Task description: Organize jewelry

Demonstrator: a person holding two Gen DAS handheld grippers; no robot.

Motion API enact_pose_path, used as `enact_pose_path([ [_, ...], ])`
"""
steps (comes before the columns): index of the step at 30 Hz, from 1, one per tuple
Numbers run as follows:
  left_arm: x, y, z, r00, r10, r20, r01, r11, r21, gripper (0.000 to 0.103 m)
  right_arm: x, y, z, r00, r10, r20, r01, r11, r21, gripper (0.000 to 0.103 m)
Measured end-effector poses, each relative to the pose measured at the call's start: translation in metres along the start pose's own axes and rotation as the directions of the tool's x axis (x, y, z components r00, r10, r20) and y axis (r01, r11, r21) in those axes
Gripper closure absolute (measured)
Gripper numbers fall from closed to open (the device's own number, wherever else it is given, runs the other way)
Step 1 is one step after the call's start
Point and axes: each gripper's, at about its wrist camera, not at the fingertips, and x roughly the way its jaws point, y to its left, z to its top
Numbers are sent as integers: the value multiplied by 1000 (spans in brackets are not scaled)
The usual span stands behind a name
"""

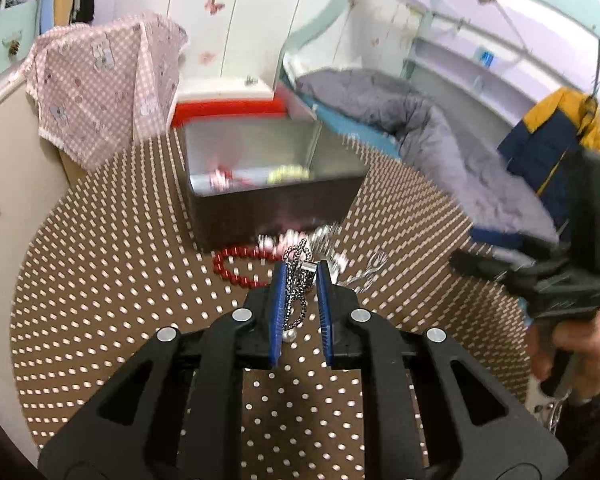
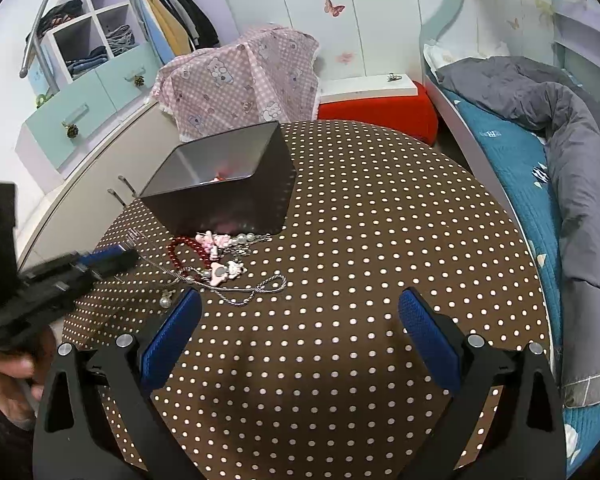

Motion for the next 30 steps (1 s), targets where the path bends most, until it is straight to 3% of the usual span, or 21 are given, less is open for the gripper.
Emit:
enact_pose_path([
  [6,-47,-9,15,992,-15,126,14,1000,10,88,1,16,1,1000,31,-3,-31,999,-29,8],
  [20,-127,11,10,952,104,288,-97,994,-40,88,47,95,-11,971,203,-129,-226,954,-197,10],
  [22,-124,19,7,953,123,276,-111,992,-60,88,58,109,-10,965,216,-147,-246,940,-234,17],
  [25,-115,28,-1,959,136,249,-116,989,-95,88,77,125,-9,963,205,-178,-250,924,-289,34],
  [27,-110,33,-5,962,142,233,-119,987,-111,88,89,130,-9,965,174,-197,-231,920,-318,56],
  [28,-109,35,-7,963,142,227,-118,986,-118,88,94,132,-10,968,157,-197,-217,917,-335,59],
  [30,-107,36,-9,966,139,219,-113,985,-128,88,94,136,-10,972,138,-188,-200,907,-371,81],
])
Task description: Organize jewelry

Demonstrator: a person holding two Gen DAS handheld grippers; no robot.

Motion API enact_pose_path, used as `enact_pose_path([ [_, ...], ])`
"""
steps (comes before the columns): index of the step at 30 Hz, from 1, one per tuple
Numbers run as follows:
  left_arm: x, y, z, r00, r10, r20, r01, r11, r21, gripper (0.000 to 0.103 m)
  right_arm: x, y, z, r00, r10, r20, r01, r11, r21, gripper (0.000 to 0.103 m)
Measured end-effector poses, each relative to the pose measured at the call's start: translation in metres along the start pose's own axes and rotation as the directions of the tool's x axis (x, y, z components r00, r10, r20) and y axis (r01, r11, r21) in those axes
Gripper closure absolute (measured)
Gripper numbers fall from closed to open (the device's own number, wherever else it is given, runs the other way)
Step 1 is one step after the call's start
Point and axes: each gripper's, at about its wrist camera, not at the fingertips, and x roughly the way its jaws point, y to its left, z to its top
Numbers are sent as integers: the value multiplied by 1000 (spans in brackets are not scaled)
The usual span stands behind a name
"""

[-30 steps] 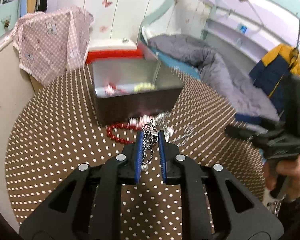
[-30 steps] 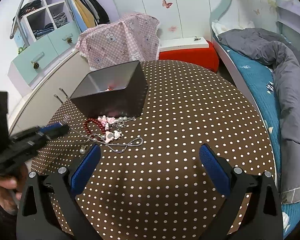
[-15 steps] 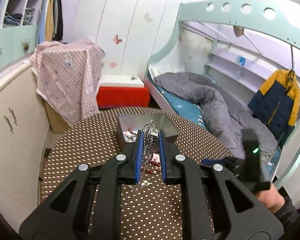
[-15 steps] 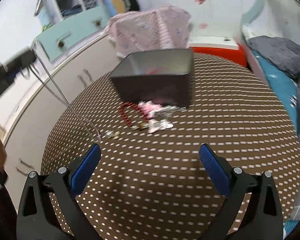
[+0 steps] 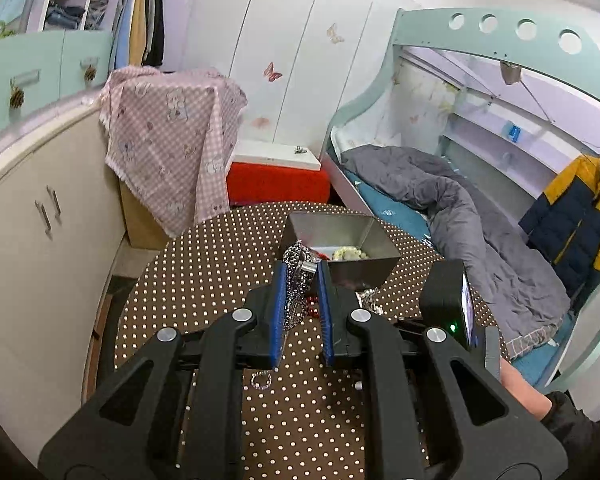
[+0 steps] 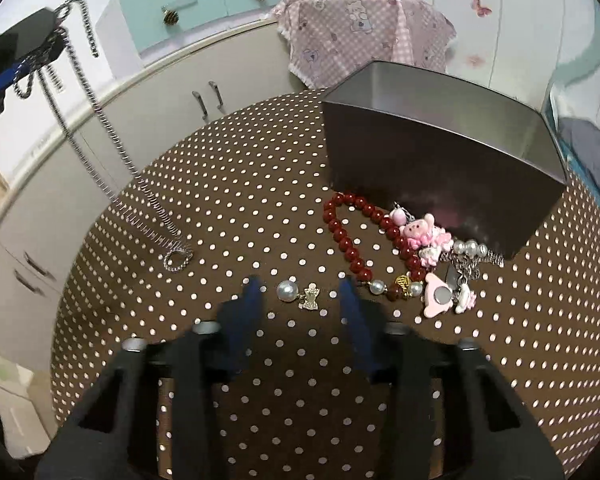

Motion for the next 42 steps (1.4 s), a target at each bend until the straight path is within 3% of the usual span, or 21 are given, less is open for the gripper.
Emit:
enact_pose_path([
  [1,1,1,-1,1000,0,-4,0,1000,-2,88,0,0,0,1000,4,-2,-4,1000,-4,87],
  [11,-2,-5,9,1000,-29,11,29,999,15,88,-40,-8,-3,998,27,61,-27,1000,-1,86],
  [15,-8,-20,30,997,-62,55,58,996,62,88,-81,-20,17,988,28,149,-29,1000,5,86],
  [20,-21,-48,74,982,-117,146,94,984,153,88,-138,-43,57,960,1,278,-2,1000,3,86],
  [25,-20,-69,113,966,-157,206,113,972,207,88,-168,-63,94,938,-25,345,23,1000,9,86],
  [28,-1,-71,130,966,-181,188,141,968,206,88,-166,-73,107,940,-17,341,8,1000,28,86],
  [33,51,-69,129,985,-147,93,127,974,188,86,-130,-93,116,962,-16,272,-6,997,82,85],
  [34,62,-67,126,989,-134,68,119,976,183,77,-126,-97,115,965,-17,263,-9,995,96,85],
  [35,75,-64,123,994,-102,44,93,981,173,61,-117,-102,116,969,-12,246,-18,993,119,81],
  [36,81,-62,121,997,-70,44,62,984,166,15,-111,-105,116,972,-9,237,-24,991,135,71],
  [37,83,-58,118,997,-33,69,22,987,159,6,-103,-111,115,974,-9,228,-29,986,164,64],
  [38,86,-53,114,996,0,84,-13,988,151,6,-101,-114,114,974,-23,227,-20,982,185,36],
  [39,89,-51,114,997,16,70,-26,989,146,6,-100,-116,111,971,-42,237,-6,980,199,20],
  [42,88,-41,108,995,76,61,-83,989,125,6,-105,-122,105,966,-61,253,2,974,228,11],
])
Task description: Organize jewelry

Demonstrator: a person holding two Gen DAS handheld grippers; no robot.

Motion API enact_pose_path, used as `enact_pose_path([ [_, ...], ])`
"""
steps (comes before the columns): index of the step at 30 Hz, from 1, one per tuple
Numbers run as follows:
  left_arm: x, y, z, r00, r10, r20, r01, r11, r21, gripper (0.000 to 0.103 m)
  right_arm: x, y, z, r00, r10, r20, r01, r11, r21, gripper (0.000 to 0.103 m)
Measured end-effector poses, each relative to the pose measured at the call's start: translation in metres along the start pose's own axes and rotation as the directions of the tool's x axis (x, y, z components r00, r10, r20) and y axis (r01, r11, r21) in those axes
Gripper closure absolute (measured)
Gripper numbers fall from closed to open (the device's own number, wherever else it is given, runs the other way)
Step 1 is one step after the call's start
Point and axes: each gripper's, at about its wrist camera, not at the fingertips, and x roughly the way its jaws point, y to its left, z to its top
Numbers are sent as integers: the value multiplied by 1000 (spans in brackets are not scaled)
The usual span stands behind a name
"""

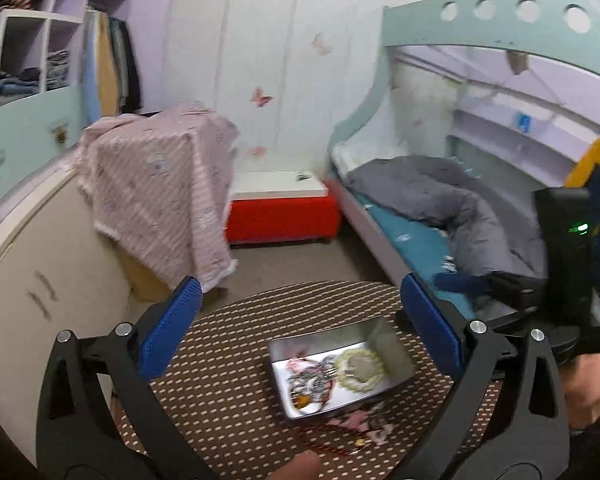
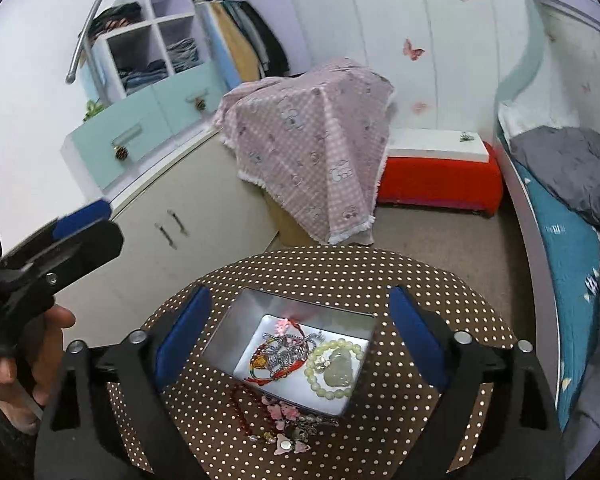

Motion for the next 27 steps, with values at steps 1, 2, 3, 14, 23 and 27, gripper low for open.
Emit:
enact_pose_path([
  [1,-3,3,-3,1000,2,5,-2,1000,-7,6,-3,-3,-1,1000,-9,11,9,1000,17,9],
  [2,-6,6,-5,1000,5,7,-5,1000,-19,6,-7,-5,-2,1000,-13,26,12,1000,27,9],
  [3,-10,8,-9,1000,9,12,-9,1000,-29,6,-10,-6,-2,999,-14,34,13,999,34,8],
  [14,-38,22,-43,998,51,28,-47,992,-118,6,-47,-6,-15,993,-32,110,24,998,65,8],
  [23,-52,23,-64,996,92,18,-89,987,-135,6,-75,-3,-27,987,-64,150,55,996,69,8],
  [27,-51,21,-74,995,104,-6,-104,986,-129,6,-83,0,-36,984,-83,158,74,995,61,8],
])
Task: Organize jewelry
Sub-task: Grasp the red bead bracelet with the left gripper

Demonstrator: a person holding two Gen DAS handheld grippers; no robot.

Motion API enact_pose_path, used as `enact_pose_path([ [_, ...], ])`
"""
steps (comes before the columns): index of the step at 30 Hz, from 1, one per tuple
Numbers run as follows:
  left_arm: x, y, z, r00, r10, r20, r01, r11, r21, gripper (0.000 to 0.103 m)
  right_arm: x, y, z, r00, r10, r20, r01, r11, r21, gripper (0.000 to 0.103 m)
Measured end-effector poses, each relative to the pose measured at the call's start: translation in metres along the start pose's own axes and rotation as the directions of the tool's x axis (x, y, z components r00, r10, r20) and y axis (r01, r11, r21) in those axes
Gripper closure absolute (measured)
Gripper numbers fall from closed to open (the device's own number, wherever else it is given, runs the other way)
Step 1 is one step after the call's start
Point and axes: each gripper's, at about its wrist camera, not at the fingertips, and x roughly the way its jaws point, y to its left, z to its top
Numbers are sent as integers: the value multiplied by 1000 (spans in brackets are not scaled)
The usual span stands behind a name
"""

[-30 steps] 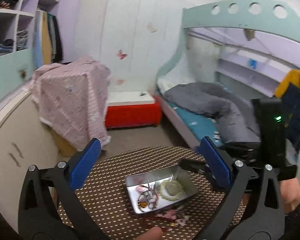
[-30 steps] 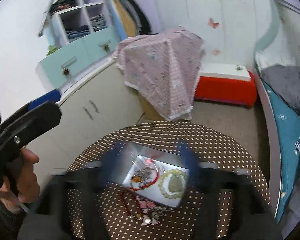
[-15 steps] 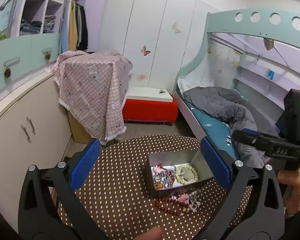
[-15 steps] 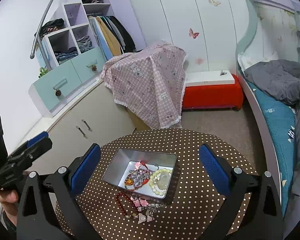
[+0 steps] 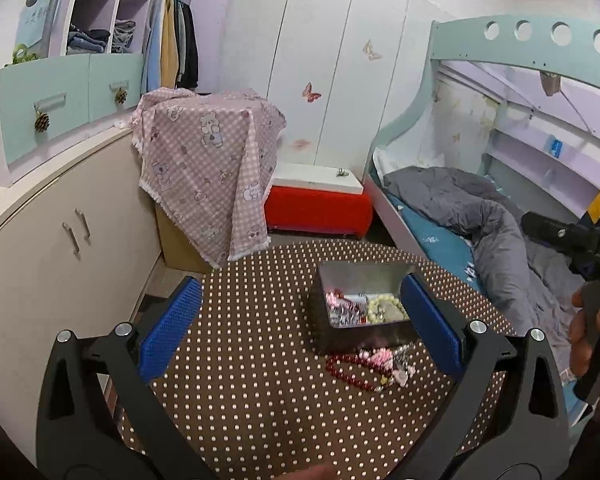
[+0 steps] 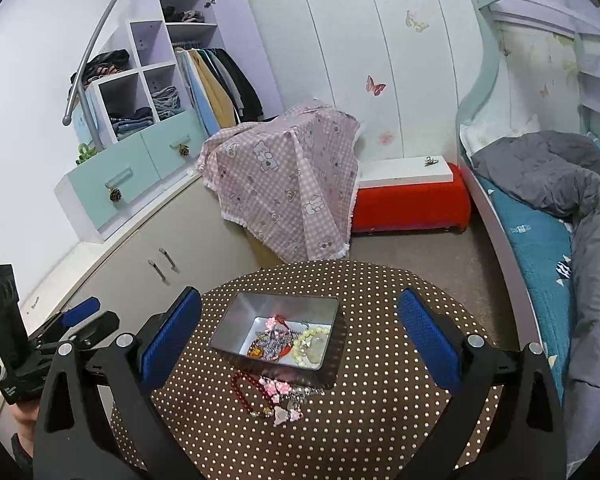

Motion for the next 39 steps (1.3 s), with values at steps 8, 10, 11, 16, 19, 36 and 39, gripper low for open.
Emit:
enact_pose_path([
  [8,13,-2,-27,998,13,-69,-13,1000,8,6,-4,-4,-24,999,-29,-33,30,1000,2,8],
  [10,18,-5,-33,996,14,-88,-13,1000,17,6,-1,-6,-34,998,-35,-55,36,999,8,8],
  [11,21,-6,-36,995,15,-100,-13,1000,21,6,0,-8,-39,997,-35,-67,36,999,15,8],
  [16,42,-14,-50,985,31,-167,-24,999,39,6,8,-16,-57,992,-35,-119,40,998,42,8],
  [19,58,-18,-61,976,37,-216,-26,998,54,6,12,-18,-65,989,-32,-141,39,998,48,8],
  [36,110,-37,-88,931,41,-362,10,990,139,79,34,-26,-99,970,-51,-240,62,997,38,8],
  [39,98,-31,-92,929,14,-370,39,990,134,92,44,-23,-106,963,-53,-266,60,998,21,8],
])
